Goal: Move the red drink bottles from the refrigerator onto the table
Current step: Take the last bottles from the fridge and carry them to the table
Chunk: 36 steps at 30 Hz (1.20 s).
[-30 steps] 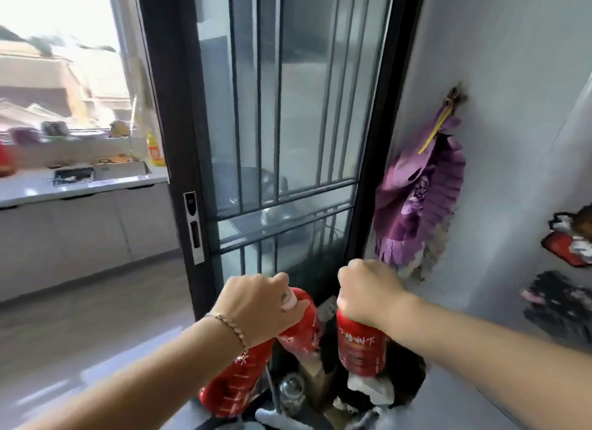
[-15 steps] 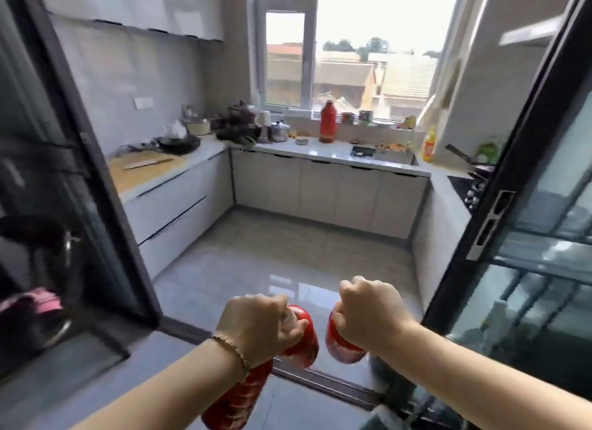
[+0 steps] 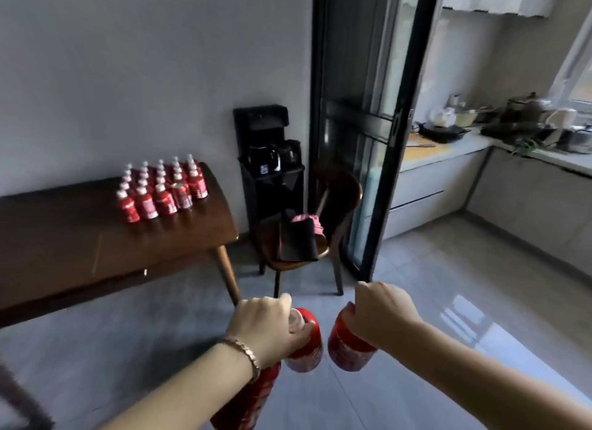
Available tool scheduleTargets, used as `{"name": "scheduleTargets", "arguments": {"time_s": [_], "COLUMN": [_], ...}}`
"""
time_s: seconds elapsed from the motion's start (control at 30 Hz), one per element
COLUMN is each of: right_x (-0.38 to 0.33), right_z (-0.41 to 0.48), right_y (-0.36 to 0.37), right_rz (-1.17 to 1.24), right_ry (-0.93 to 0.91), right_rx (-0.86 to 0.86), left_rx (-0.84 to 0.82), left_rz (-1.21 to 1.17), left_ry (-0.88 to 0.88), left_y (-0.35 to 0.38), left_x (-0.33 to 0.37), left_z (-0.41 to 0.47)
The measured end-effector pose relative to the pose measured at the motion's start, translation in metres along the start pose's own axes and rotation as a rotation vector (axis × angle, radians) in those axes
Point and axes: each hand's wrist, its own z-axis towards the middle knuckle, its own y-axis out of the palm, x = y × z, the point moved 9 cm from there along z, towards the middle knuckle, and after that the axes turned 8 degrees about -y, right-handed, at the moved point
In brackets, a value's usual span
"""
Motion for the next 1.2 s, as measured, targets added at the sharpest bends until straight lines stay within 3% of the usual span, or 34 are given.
{"name": "scheduleTargets", "arguments": {"time_s": [0.37, 0.73, 0.93, 1.2], "right_x": [-0.202, -0.308, -0.324, -0.313], "right_z": [0.201, 0.445, 0.561, 0.679], "right_y": [0.035, 0.071, 0.106, 0.161], "right_rz": [0.122, 0.162, 0.261, 0.436], "right_ry": [-0.292, -0.457, -0.334, 0.037], "right_rx": [-0.073, -0.131, -0.181, -0.185], "left_rx": [-0.027, -0.031, 0.030, -0.096], "left_rz": [-0.076, -0.091, -0.118, -0.116], "left_ry": [-0.490, -0.733, -0.765, -0.568], "left_y": [0.003, 0.034, 0.048, 0.103], "left_x": [-0.258, -0.444, -0.524, -0.616], "left_z": [0.051, 0.188, 0.248, 0.362]}}
